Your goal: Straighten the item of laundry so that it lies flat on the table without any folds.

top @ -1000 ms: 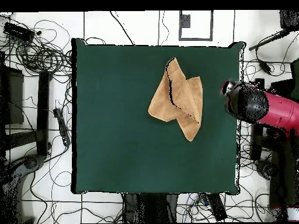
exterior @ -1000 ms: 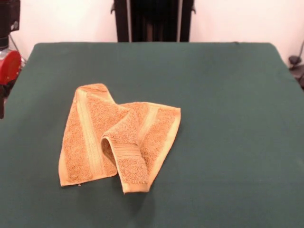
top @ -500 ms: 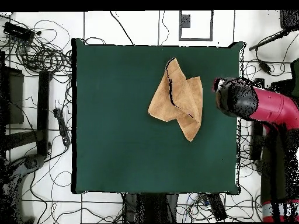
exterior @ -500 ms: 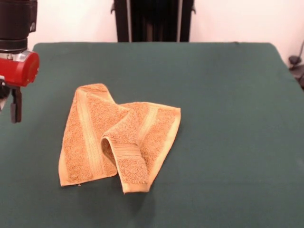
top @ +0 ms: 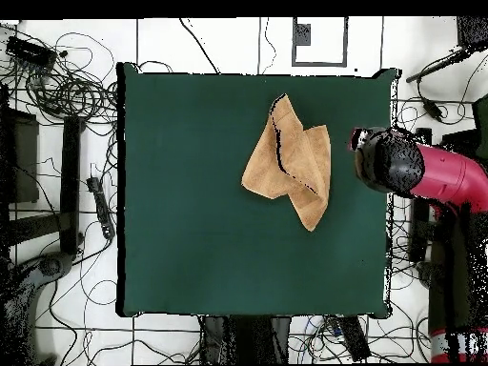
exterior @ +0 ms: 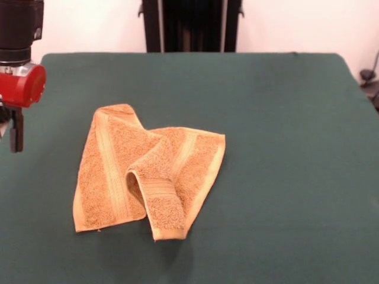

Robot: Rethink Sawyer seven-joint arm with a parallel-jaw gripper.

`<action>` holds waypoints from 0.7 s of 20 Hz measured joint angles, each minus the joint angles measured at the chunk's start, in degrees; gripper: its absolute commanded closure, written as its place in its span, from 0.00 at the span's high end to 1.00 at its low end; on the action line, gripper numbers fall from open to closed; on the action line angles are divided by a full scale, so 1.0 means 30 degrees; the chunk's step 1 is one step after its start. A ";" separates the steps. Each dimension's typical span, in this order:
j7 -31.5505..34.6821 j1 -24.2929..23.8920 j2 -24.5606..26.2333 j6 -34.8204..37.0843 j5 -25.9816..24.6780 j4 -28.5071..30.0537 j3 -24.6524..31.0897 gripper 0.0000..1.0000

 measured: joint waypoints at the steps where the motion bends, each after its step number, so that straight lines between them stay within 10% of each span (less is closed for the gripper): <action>1: 0.0000 -0.0047 -0.0002 0.0000 -0.0004 0.0000 0.0003 1.00; 14: 0.0000 -0.0901 -0.0914 0.0356 -0.0071 0.2493 0.0014 1.00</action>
